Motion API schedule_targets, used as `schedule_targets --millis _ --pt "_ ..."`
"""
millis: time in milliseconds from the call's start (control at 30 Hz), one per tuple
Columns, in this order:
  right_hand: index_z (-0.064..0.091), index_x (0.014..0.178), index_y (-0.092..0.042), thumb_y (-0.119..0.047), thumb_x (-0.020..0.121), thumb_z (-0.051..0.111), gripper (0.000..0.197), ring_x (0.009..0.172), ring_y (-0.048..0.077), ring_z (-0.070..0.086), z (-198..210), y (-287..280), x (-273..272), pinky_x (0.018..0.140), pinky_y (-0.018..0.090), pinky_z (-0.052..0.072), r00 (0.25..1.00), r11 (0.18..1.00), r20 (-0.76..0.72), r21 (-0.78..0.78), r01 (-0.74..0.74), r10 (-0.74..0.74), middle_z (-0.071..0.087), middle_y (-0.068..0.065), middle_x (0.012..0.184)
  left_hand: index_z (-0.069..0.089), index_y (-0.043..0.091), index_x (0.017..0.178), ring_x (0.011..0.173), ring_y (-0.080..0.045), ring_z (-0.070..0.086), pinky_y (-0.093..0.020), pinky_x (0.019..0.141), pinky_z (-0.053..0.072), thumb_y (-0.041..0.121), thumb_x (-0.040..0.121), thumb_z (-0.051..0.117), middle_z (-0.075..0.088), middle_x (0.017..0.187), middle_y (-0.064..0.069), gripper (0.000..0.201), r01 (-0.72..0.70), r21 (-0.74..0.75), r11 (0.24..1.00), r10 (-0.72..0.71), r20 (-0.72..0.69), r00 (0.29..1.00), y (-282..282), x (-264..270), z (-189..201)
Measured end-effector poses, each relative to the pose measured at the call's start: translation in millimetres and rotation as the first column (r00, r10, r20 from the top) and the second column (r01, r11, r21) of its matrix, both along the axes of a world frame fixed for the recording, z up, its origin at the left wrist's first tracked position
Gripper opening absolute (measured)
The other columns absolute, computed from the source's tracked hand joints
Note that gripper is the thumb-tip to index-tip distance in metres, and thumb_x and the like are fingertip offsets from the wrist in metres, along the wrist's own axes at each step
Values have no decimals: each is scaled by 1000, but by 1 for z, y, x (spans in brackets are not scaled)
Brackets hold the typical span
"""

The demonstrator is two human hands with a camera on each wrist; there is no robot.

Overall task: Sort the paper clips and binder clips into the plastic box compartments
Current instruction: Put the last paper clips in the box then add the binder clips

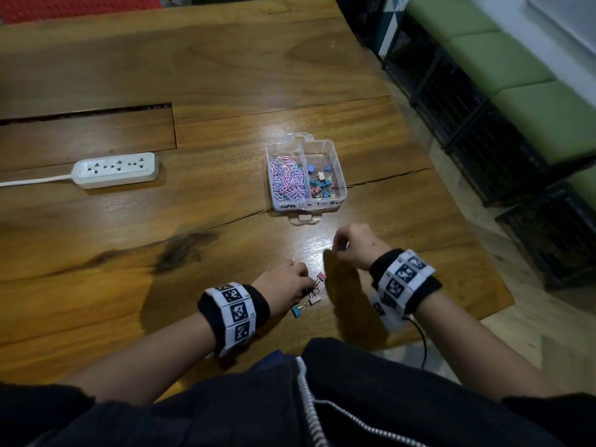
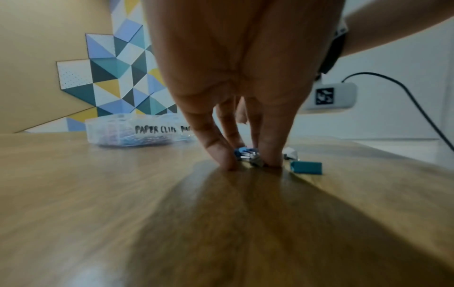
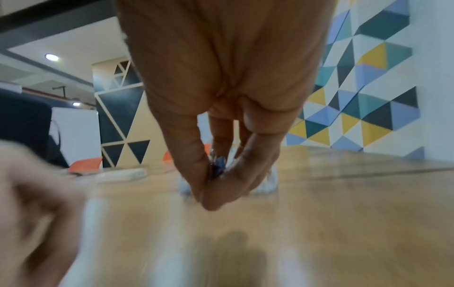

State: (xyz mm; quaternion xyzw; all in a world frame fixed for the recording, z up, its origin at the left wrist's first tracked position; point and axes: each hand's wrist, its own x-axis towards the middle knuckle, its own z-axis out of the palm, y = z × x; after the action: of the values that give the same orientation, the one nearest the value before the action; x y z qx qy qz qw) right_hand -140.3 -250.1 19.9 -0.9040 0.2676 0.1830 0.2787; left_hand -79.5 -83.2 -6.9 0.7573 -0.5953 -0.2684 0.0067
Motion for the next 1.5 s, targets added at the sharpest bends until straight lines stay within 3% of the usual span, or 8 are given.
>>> schedule_targets --millis 167,267,433,533,633,833,1100,1500 --pt "59 99 -4 -3 84 56 15 85 14 53 35 -25 44 63 16 45 953 990 271 11 140 -138 59 10 106 45 19 127 109 -20 46 -27 89 42 21 89 53 46 124 -6 39 -144 31 989 145 -31 989 1 -2 3" --pt "57 108 -5 -8 85 56 23 98 18 57 42 -30 66 76 17 46 899 973 375 52 223 -226 59 9 113 47 15 120 97 -18 47 -26 80 42 22 85 60 48 118 -7 38 -208 72 976 210 -27 977 -1 -2 5" --pt "56 115 -12 -11 83 59 31 112 21 52 25 -13 55 92 25 42 942 992 316 -13 123 -113 53 8 126 49 12 112 89 -17 47 -24 71 41 24 81 63 49 112 -5 36 -293 89 952 297 -32 954 -2 1 4" --pt "54 114 -19 -12 78 65 38 96 13 50 8 14 19 79 21 44 990 998 131 27 -48 44 50 5 124 52 14 107 85 -14 43 -23 69 38 24 82 60 49 106 -3 28 -327 70 942 331 -52 942 3 5 3" --pt "43 129 -26 -28 72 72 65 114 19 39 -10 41 -18 95 31 41 979 980 -55 44 -195 197 35 5 134 54 18 110 87 -13 47 -22 71 39 26 84 58 52 106 -1 28 -352 38 935 354 -121 928 9 8 1" --pt "48 117 -28 -59 66 65 63 114 24 35 -27 71 -44 93 37 40 977 968 17 -141 -209 214 38 5 127 63 16 103 87 -11 47 -21 71 39 26 84 60 48 97 2 21 -405 50 913 408 -174 897 12 13 0" --pt "54 112 -12 -19 84 56 29 113 28 35 -30 78 -38 91 33 39 992 993 75 -66 -99 103 42 10 119 65 15 101 86 -12 47 -21 73 41 21 82 63 45 92 2 20 -433 36 901 431 -201 880 10 11 -1" --pt "54 107 -7 -9 75 65 34 112 27 41 -28 55 -31 94 32 41 992 990 1 54 129 -129 38 10 119 67 6 102 78 -10 51 -14 64 42 11 83 63 65 100 -7 20 -577 -65 814 521 -356 776 -37 24 23"
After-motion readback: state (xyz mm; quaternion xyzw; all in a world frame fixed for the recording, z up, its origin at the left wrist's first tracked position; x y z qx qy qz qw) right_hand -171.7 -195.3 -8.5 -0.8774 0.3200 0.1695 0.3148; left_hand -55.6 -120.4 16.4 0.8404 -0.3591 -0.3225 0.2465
